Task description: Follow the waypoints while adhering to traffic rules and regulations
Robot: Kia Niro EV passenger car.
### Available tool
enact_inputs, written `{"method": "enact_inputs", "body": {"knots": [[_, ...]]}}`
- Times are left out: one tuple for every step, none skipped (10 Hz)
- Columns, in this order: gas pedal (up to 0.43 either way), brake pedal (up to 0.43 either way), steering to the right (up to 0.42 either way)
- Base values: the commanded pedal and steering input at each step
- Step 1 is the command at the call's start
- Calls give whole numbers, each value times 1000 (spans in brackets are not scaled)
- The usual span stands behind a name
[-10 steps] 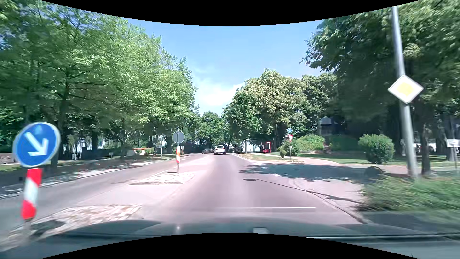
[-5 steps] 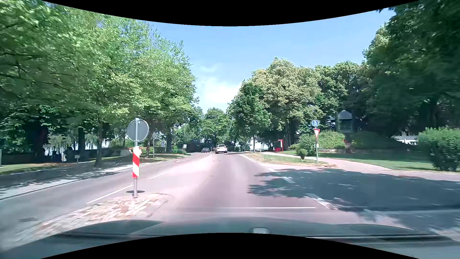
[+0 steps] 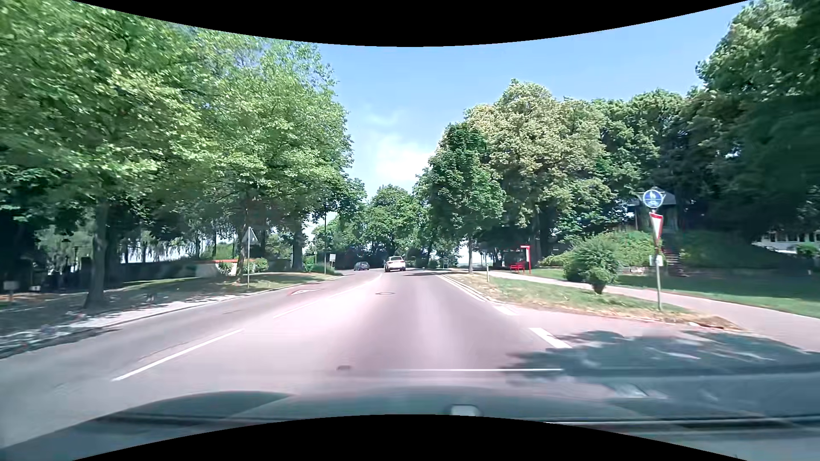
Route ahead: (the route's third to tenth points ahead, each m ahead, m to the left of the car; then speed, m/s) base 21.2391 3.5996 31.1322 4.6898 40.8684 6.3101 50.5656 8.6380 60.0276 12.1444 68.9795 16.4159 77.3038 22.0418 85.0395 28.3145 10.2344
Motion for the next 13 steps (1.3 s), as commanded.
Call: {"method": "enact_inputs", "body": {"knots": [[189, 0, -24], [189, 0, -22], [189, 0, -19], [189, 0, -13], [189, 0, -10], [189, 0, -10], [189, 0, -10], [189, 0, -10], [189, 0, -10], [189, 0, -14], [189, 0, -18], [189, 0, -18], [189, 0, -18]]}}
